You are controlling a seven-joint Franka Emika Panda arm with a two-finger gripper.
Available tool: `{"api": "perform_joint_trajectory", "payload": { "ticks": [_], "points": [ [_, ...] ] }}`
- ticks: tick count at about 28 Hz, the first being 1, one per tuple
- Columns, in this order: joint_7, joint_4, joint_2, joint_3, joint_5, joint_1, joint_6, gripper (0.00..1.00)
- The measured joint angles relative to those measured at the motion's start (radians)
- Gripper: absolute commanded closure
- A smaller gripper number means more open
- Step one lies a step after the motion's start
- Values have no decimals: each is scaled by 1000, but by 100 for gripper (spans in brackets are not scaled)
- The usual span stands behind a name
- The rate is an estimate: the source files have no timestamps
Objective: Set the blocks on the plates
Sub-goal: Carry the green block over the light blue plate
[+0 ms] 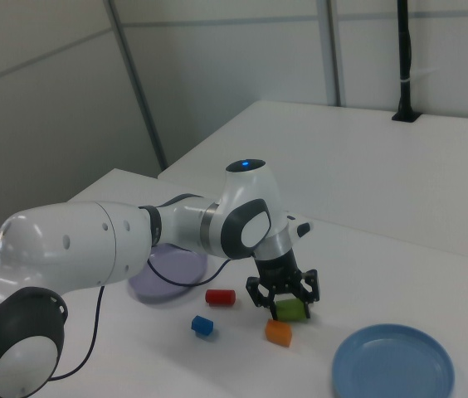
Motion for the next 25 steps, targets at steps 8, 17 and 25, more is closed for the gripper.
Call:
{"api": "perform_joint_trajectory", "payload": {
  "ticks": [8,17,25],
  "points": [
    [98,11,-58,-26,146,-32,-10,91],
    [240,10,-96,-115,244,-83,-9,91],
    [260,2,-77,-155,274,-139,93,88]
  ]
}}
